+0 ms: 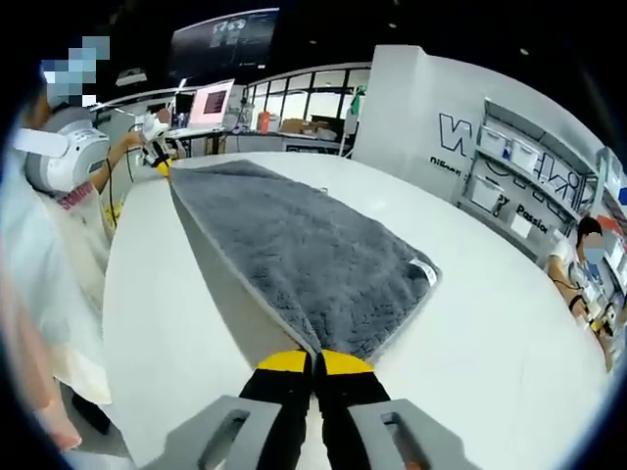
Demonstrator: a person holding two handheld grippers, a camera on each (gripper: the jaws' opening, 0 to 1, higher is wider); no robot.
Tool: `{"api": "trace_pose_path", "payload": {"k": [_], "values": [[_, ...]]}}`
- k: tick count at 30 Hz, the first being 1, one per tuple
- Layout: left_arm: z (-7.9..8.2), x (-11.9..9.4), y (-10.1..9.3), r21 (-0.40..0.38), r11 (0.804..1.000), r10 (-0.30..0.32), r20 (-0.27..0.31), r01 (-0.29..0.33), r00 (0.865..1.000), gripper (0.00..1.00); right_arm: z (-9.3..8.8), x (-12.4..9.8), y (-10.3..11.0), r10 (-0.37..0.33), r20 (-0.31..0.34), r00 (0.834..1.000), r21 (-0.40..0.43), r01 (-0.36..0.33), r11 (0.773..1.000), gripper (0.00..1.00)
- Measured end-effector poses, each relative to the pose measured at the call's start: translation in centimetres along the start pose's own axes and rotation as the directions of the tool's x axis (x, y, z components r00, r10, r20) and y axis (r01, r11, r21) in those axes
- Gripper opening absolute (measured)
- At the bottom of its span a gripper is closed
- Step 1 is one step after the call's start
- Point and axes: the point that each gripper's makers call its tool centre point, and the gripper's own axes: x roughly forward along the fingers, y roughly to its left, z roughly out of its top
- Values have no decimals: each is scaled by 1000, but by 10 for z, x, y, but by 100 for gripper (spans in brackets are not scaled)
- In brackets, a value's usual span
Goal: Fold the towel on the table until its edges align and the towel forms a compact rectangular stack.
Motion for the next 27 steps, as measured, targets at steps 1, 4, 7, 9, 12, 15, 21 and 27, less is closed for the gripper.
{"api": "trace_pose_path", "payload": {"k": [1,4,7,9,12,15,21,27], "values": [[-1,-1,-1,3,1000,-4,-5,4,1000,5,0,-2,2,3,-5,1000,-2,-3,1000,2],[-4,-6,-6,17,1000,-16,-30,16,999,5,1,-7,9,17,-13,1000,-16,-17,1000,2],[-8,-8,-12,21,999,-36,-55,37,998,5,0,-15,15,29,-24,999,-22,-29,999,2],[-11,-10,-17,25,998,-49,-73,51,996,5,-3,-18,21,37,-34,999,-22,-38,999,2],[-15,-12,-24,24,997,-66,-95,69,993,5,-9,-23,26,50,-50,998,-28,-51,998,2],[-14,-15,-28,30,997,-68,-110,71,992,5,-11,-25,31,62,-61,996,-33,-64,997,2],[-3,-19,-18,32,999,-32,-114,36,993,5,0,-25,20,44,-36,998,-29,-45,999,2],[0,-28,-21,22,998,-61,-167,66,984,5,8,-25,14,59,-48,997,-40,-60,997,2]]}}
